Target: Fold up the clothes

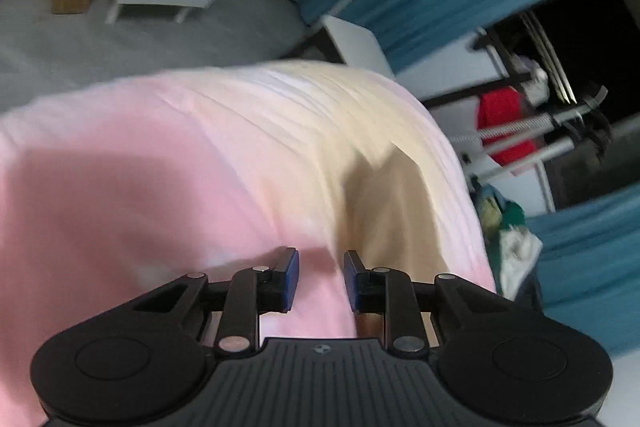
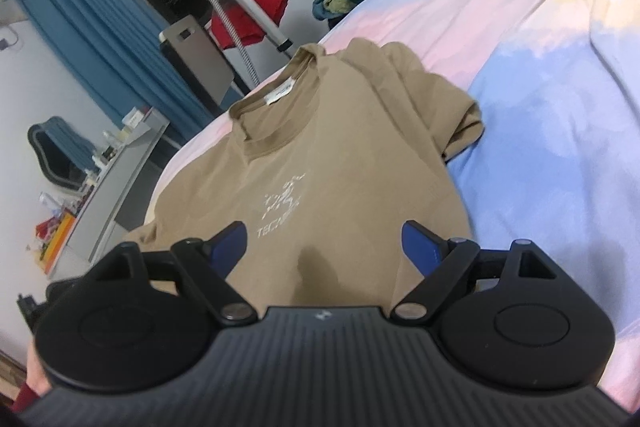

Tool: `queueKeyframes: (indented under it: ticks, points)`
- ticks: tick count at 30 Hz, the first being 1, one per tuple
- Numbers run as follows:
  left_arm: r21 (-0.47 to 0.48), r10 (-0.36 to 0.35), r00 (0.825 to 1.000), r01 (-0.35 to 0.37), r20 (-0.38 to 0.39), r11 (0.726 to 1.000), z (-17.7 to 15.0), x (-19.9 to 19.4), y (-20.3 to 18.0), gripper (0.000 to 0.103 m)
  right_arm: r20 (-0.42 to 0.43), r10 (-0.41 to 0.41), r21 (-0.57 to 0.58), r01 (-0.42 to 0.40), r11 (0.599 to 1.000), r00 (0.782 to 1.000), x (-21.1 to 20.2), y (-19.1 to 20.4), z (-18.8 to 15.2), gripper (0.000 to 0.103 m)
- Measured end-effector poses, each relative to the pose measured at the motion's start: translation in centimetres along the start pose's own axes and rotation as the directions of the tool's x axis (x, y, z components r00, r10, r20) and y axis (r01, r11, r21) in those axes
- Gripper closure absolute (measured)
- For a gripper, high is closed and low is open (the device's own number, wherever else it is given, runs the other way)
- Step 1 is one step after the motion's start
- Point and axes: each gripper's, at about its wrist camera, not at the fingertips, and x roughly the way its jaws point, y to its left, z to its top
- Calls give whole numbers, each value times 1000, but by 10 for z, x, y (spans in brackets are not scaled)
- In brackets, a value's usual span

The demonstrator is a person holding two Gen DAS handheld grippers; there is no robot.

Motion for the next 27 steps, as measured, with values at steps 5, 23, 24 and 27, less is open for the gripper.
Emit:
queueKeyframes:
  ticks: [5,23,24,27]
  points:
    - [-23,-75,994,73,-79,997,-14,12,-1,78,-22,4,-14,-5,1000,1000,1,2,-5,17]
    - [238,109,991,-87,-81,967,3,-22,-46,103,-59,-136,-331,109,937,989,30,34,-34,16]
    - [260,126,988,-98,-93,961,6,-26,-48,103,-60,-133,-324,107,940,989,29,33,-34,16]
    - [332,177,979,-135,-98,933,5,-32,-49,103,-61,-126,-303,102,947,990,28,29,-32,17]
